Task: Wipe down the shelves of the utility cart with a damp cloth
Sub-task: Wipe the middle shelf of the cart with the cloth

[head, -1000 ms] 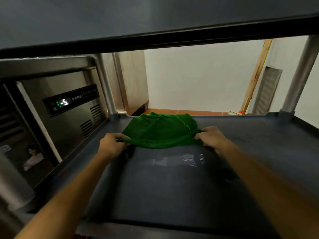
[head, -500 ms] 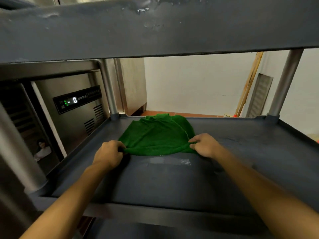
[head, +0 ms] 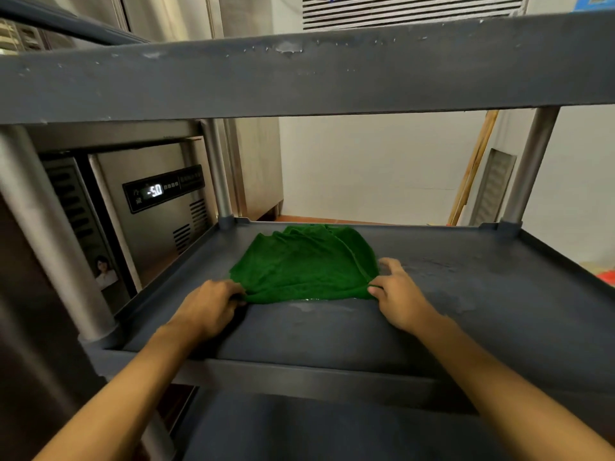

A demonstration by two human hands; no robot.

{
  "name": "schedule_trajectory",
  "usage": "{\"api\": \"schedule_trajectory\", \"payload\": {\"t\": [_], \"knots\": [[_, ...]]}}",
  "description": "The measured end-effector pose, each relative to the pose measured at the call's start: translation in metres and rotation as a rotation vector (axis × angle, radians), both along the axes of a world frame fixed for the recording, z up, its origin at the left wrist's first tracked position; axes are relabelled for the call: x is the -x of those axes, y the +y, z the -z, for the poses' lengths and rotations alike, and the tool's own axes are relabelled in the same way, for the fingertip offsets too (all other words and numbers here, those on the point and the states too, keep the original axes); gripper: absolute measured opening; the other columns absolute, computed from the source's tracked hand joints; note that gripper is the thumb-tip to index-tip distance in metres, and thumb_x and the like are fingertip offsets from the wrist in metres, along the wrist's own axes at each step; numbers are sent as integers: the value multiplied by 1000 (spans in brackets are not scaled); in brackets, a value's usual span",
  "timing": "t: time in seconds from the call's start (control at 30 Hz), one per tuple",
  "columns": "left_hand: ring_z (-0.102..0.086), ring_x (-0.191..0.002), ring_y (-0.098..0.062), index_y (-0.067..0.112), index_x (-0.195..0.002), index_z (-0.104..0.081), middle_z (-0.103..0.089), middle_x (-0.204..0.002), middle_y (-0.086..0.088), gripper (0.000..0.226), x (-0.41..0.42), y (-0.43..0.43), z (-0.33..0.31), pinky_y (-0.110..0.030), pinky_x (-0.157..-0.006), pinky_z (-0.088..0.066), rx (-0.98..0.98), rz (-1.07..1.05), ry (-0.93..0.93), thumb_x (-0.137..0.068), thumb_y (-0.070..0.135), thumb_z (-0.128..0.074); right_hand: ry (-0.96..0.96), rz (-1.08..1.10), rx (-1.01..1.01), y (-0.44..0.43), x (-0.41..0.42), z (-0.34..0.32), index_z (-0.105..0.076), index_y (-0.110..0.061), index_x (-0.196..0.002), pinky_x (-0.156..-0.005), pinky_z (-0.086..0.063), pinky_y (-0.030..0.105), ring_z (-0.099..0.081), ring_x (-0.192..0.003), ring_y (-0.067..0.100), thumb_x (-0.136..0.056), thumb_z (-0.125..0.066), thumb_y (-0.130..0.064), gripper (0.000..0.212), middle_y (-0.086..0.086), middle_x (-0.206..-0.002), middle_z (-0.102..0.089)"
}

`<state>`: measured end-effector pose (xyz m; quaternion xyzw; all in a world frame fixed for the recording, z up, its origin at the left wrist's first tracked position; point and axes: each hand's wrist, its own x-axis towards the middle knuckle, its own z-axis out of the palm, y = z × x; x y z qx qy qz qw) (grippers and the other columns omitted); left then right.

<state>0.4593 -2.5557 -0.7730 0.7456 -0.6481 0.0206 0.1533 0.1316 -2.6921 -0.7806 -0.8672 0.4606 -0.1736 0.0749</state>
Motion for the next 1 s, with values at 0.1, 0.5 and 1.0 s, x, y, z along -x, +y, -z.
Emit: {"api": "schedule_trajectory", "payload": {"t": [0.1, 0.5, 1.0], "knots": [[-66, -104, -24, 23, -108, -73, -73, -110, 1, 18, -4, 7, 4, -38, -86, -52, 50, 21, 82, -95, 20, -61, -8, -73, -22, 8, 9, -3, -70, -3, -116, -106, -39, 36, -53, -123, 26, -102, -49, -20, 30, 11, -138, -55], [-69, -97, -23, 25, -107, -70, -75, -100, 3, 14, 0, 44, 1, -42, -81, -53, 121, 72, 143, -97, 24, -60, -151, -179, 124, 58, 45, -8, -74, -17, -113, -91, -45, 25, -66, -103, 19, -96, -61, -19, 22, -1, -111, -74], [-55, -63, -10, 21, -74, -54, -58, -66, 5, 25, 20, 109, -16, -38, -62, -41, 174, 126, 267, -99, 23, -58, -268, -115, 15, 122, 68, -26, -71, -19, -104, -79, -47, 28, -65, -88, 11, -99, -56, -25, 17, -6, -92, -73]]}}
